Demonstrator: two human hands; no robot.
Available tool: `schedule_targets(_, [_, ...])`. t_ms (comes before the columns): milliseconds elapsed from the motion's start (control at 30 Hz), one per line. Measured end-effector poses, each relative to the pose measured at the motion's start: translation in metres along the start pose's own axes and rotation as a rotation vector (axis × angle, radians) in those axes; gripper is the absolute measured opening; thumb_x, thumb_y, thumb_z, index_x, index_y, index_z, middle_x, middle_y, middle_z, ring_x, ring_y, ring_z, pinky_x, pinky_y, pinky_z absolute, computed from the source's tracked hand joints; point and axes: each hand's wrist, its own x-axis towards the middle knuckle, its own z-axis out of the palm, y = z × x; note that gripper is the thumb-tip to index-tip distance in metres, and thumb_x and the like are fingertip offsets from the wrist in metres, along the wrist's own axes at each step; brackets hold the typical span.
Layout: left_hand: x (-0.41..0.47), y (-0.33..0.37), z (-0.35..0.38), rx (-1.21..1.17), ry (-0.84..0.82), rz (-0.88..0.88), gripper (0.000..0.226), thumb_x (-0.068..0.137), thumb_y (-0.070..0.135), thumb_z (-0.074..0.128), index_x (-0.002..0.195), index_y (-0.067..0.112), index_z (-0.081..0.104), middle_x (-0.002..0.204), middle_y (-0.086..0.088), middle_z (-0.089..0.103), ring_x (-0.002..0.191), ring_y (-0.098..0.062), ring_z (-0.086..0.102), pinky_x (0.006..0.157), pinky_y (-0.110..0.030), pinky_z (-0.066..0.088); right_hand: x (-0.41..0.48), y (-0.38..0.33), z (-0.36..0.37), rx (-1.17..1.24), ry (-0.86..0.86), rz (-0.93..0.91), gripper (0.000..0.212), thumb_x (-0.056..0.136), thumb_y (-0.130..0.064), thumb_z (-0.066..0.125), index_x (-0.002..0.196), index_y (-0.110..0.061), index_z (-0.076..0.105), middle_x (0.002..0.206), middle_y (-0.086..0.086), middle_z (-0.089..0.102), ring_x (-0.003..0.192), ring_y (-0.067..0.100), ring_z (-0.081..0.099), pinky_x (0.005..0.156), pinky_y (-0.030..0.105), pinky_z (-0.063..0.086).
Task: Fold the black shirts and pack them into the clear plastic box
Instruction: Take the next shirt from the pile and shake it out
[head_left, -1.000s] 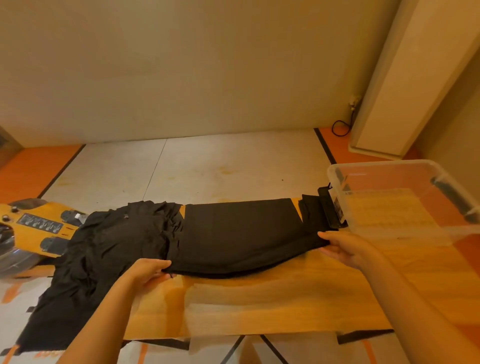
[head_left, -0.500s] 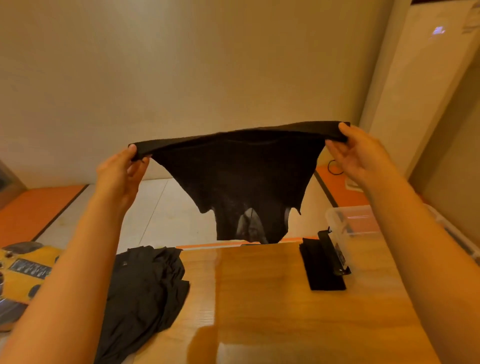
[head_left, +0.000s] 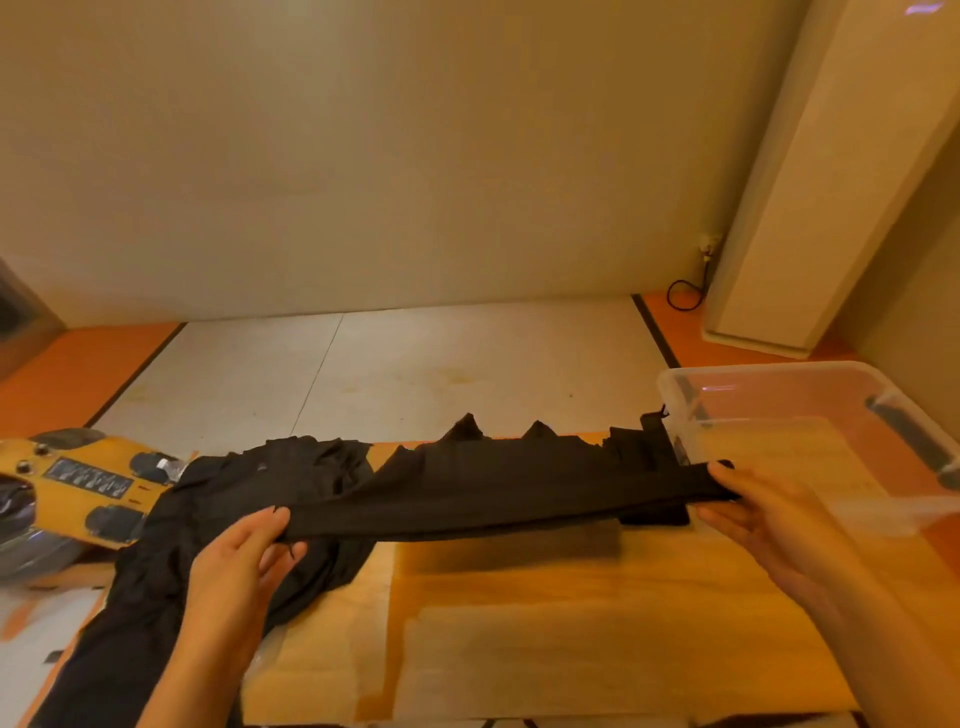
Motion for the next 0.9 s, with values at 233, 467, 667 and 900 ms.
schedule_targets(233, [-0.029,-0.062,-0.042,0.177,0.002,-0.078,0.009,0.094,0.005,0.057,0.099,0.005,0.064,0.091,-0.018,0.064,0.072,-0.028,0.064,0.054,-0.020,0.057,-0.023,0.059,-0.034,-0.159,0.086,0.073,0.020,0.086,-0.014,0.064,0.106,-0.014,0.060,0.099,0.015,0.067,0.072,0.020,0.072,0.052,0.021,0.057])
schedule_targets(467, [-0.028,-0.057,-0.055,0.258,-0.263,-0.011,0.023,0.086,0.005,0.064,0.107,0.015,0.067,0.095,-0.013,0.073,0.088,-0.022,0.072,0.072,-0.021,0.059,-0.022,0.068,-0.049,-0.205,-0.100,0.027,0.070,0.050,-0.036,0.093,0.109,-0.011,0.065,0.106,0.013,0.071,0.095,0.024,0.070,0.065,0.021,0.058])
schedule_targets(667, [-0.006,-0.050,-0.064,0.468,-0.284,0.188,0.025,0.088,0.002,0.061,0.109,0.013,0.069,0.097,-0.013,0.074,0.096,-0.027,0.070,0.093,-0.044,0.053,-0.017,0.057,-0.047,-0.347,-0.206,-0.086,0.083,0.050,-0.045,0.089,0.122,-0.013,0.061,0.108,0.004,0.072,0.099,0.013,0.069,0.083,0.026,0.057])
schedule_targets(900, [0.009,-0.027,-0.047,0.560,-0.242,0.496,0.012,0.096,0.012,0.055,0.101,0.014,0.066,0.093,-0.005,0.068,0.089,-0.016,0.065,0.076,-0.012,0.052,-0.013,0.040,-0.031,-0.491,0.041,-0.441,0.020,0.089,-0.033,0.063,0.089,-0.013,0.067,0.086,0.007,0.068,0.089,0.026,0.065,0.070,0.024,0.050])
